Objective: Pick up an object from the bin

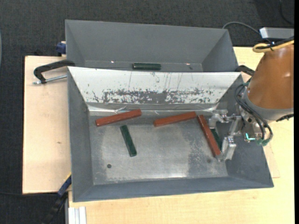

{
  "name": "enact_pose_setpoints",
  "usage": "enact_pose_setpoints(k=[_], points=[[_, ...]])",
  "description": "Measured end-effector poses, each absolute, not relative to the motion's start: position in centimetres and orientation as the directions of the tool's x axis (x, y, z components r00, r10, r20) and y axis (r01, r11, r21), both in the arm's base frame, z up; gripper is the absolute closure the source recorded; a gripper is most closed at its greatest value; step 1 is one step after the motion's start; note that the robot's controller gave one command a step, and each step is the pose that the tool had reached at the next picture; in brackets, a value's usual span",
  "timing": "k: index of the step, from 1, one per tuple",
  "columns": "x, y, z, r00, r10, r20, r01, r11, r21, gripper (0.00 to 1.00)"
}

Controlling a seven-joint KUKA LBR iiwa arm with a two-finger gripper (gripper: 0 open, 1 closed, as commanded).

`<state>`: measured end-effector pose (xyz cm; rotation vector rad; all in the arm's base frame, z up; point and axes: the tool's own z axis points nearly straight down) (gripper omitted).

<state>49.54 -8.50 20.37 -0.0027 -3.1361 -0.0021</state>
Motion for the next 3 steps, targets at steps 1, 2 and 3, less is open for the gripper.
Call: enact_pose_setpoints(k=[1, 2, 3], points=[[49.7, -8.5, 20.7, -1.0, 0.0, -0.001, 0.0, 1.0, 0.0, 0.0], [49.8, -10.9, 15.3, -0.998, -0.064, -0.007, -0.064, 0.998, -0.001, 0.0], [50.7, -13.3, 7.8, -0.965, -0.263, -0.004, -0.263, 0.965, -0.001, 0.0]])
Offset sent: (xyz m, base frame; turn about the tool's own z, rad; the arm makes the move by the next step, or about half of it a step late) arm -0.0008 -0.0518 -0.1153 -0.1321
